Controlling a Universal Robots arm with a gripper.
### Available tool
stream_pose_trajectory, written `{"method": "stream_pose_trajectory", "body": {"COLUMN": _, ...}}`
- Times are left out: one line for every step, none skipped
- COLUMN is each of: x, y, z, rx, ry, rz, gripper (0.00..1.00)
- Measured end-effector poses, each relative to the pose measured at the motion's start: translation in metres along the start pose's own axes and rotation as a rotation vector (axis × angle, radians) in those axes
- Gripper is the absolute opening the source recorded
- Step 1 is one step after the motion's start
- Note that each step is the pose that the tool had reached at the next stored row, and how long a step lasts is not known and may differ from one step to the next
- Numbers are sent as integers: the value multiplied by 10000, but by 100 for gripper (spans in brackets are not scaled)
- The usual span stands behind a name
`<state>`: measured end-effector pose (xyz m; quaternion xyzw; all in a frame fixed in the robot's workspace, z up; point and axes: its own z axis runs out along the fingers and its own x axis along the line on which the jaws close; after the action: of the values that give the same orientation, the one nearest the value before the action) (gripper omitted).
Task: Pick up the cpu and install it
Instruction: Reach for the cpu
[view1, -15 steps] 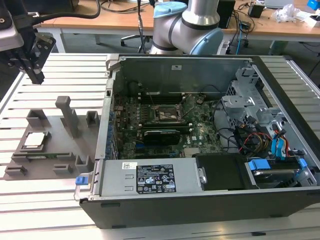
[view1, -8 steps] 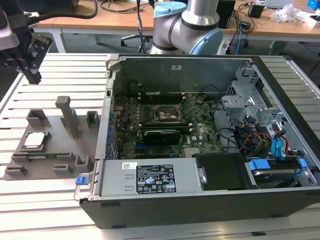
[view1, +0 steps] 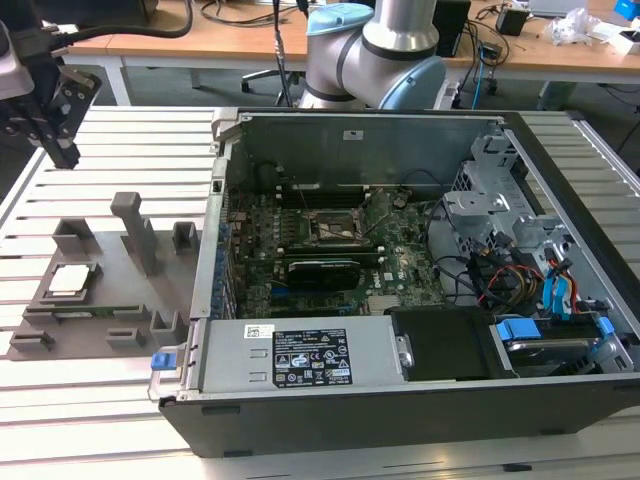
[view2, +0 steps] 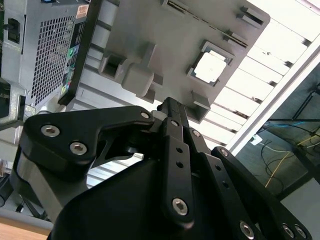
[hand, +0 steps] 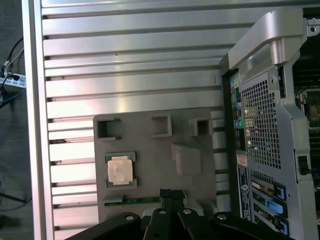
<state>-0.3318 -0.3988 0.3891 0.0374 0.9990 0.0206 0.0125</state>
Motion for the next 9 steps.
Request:
{"method": "stream_pose_trajectory", "body": {"x": 3, "y": 0, "z": 0, "rx": 1, "ry": 0, "rz": 0, "gripper": 11}}
{"method": "stream_pose_trajectory", "body": {"x": 7, "y": 0, "z": 0, "rx": 2, "ry": 0, "rz": 1, "gripper": 11}}
{"method": "stream_pose_trajectory", "body": {"x": 17, "y": -1, "z": 0, "rx": 3, "ry": 0, "rz": 0, "gripper": 11}}
{"method": "stream_pose_trajectory", "body": {"x": 24, "y": -2, "z": -1, "rx": 3, "ry": 0, "rz": 0, "gripper": 11}}
{"method": "stream_pose_trajectory", "body": {"x": 31, "y": -2, "z": -1, "rx": 3, "ry": -1, "rz": 0, "gripper": 11}}
{"method": "stream_pose_trajectory", "body": {"x": 43, "y": -3, "z": -1, "rx": 2, "ry": 0, "rz": -1, "gripper": 11}}
{"method": "stream_pose_trajectory", "body": {"x": 53, "y": -4, "z": -1, "rx": 2, "ry": -1, "rz": 0, "gripper": 11}}
{"method": "stream_pose_trajectory", "body": {"x": 62, "y": -4, "z": -1, "rx": 3, "ry": 0, "rz": 0, "gripper": 11}}
{"method": "stream_pose_trajectory", "body": {"x": 70, "y": -5, "z": -2, "rx": 2, "ry": 0, "rz": -1, "gripper": 11}}
